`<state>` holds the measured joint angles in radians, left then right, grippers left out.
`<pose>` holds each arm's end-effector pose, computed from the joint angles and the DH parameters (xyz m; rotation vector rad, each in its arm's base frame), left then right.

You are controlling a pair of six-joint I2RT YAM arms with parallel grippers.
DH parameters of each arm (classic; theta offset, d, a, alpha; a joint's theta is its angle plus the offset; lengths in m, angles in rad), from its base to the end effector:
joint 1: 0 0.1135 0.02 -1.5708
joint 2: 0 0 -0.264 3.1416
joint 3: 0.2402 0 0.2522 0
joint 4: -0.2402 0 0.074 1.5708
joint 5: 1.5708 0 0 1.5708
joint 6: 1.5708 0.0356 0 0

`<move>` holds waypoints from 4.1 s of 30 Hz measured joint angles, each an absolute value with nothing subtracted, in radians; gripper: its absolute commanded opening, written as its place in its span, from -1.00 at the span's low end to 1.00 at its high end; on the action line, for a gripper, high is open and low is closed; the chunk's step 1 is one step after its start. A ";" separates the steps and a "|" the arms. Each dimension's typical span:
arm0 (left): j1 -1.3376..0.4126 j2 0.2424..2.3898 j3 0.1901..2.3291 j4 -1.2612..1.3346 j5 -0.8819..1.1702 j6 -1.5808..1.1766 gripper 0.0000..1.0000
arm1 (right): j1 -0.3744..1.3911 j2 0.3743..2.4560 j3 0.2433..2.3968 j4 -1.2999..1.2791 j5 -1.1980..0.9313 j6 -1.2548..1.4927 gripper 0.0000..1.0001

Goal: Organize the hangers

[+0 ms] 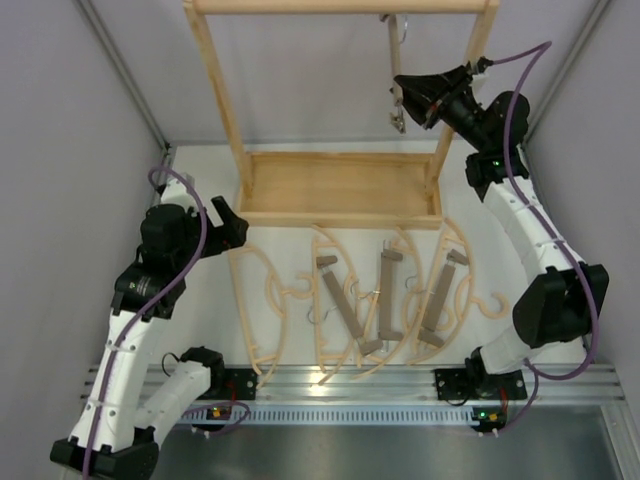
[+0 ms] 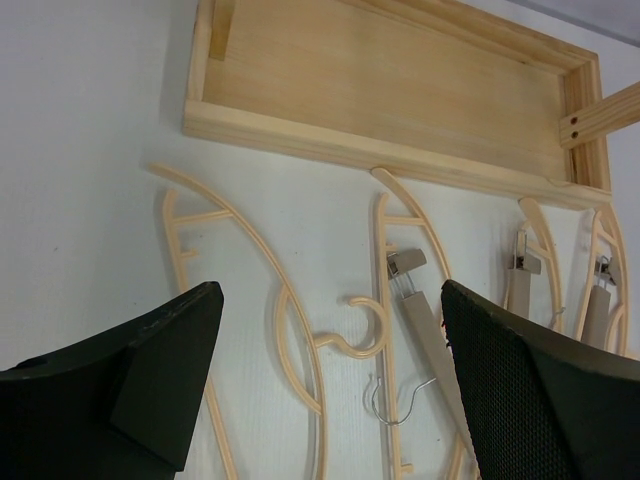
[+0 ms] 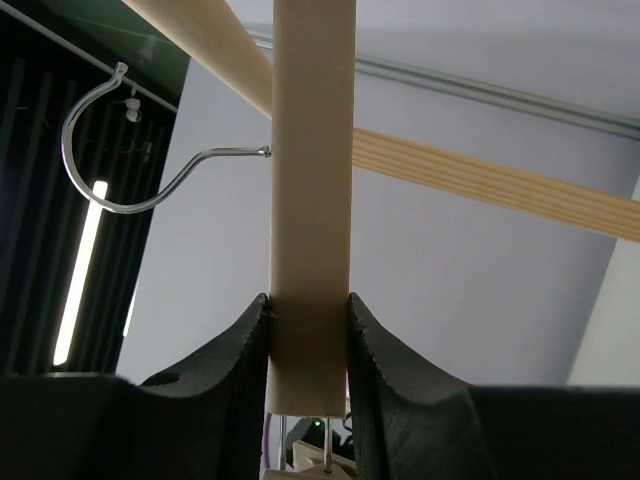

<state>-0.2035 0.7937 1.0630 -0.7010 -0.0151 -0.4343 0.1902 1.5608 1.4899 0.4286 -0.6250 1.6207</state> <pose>0.1515 -0.0307 0.3789 -0.2428 2.0096 -0.3919 0.3518 0.0889 0.4560 0.4286 1.4935 1.8782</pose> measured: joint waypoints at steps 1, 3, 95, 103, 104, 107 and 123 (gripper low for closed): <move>-0.204 0.793 1.058 -0.700 -0.015 -0.432 0.88 | 0.181 1.561 1.493 0.435 -0.625 1.632 -1.00; -0.204 0.791 1.044 -0.700 -0.015 -0.427 0.88 | 0.165 1.561 1.496 0.448 -0.623 1.652 -1.00; -0.204 0.721 0.865 -0.696 -0.020 -0.397 0.89 | -0.036 0.906 1.081 -0.149 -0.354 1.085 0.45; -0.204 0.692 0.855 -0.692 -0.019 -0.397 0.89 | 0.063 0.545 0.828 -0.379 -0.269 0.830 0.29; -0.204 0.691 0.854 -0.690 -0.018 -0.397 0.89 | 0.101 0.520 0.809 -0.414 -0.250 0.802 0.23; -0.204 0.692 0.850 -0.688 -0.016 -0.397 0.89 | 0.257 0.490 0.736 -0.481 -0.180 0.746 0.16; -0.211 0.683 0.847 -0.685 -0.028 -0.398 0.89 | 1.349 1.117 0.715 -0.515 0.502 0.883 0.13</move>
<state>-0.2111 0.6830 0.8467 -0.6849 -0.0280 -0.3977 1.3491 1.1172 0.7147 -0.5152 0.5022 0.8833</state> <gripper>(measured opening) 0.943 0.563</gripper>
